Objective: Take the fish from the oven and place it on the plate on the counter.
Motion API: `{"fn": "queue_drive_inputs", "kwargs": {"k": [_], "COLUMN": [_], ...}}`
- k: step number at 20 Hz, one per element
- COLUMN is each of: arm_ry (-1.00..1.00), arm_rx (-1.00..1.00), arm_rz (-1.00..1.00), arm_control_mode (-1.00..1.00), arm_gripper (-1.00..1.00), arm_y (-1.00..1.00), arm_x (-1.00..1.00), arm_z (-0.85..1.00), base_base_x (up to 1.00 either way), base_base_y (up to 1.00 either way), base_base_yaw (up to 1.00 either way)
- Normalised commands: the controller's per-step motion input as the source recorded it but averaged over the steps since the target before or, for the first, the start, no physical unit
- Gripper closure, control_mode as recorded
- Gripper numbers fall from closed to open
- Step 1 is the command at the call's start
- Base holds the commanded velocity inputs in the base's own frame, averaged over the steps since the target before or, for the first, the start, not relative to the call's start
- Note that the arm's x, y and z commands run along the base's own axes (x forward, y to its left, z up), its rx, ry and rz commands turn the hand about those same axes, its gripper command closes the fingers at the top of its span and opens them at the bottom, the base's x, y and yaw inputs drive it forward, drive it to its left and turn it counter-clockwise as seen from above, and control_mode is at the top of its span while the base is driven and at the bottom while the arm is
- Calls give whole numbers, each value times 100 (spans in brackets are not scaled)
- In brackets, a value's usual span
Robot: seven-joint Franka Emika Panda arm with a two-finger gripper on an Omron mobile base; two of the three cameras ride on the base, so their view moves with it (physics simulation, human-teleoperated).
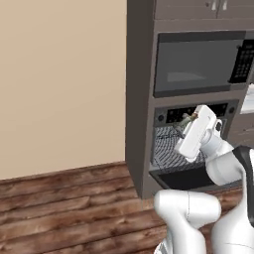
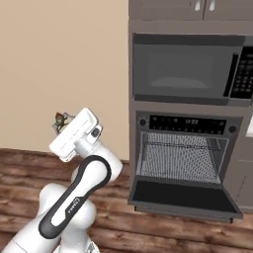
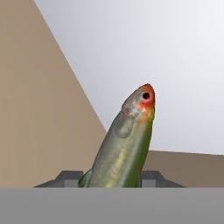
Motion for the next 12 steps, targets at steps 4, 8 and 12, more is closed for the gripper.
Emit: {"fn": "queue_drive_inputs", "kwargs": {"k": [4,8,12], "arm_ry": [0,0,0], "arm_rx": [0,0,0], "arm_rz": [0,0,0], "arm_control_mode": [100,100,100], "arm_gripper": [100,100,100], "arm_y": [0,0,0], "arm_x": [0,0,0], "arm_z": [0,0,0], "base_base_x": [100,69,-67], "base_base_y": [-99,-96,-100], "base_base_yaw": [0,2,0]}}
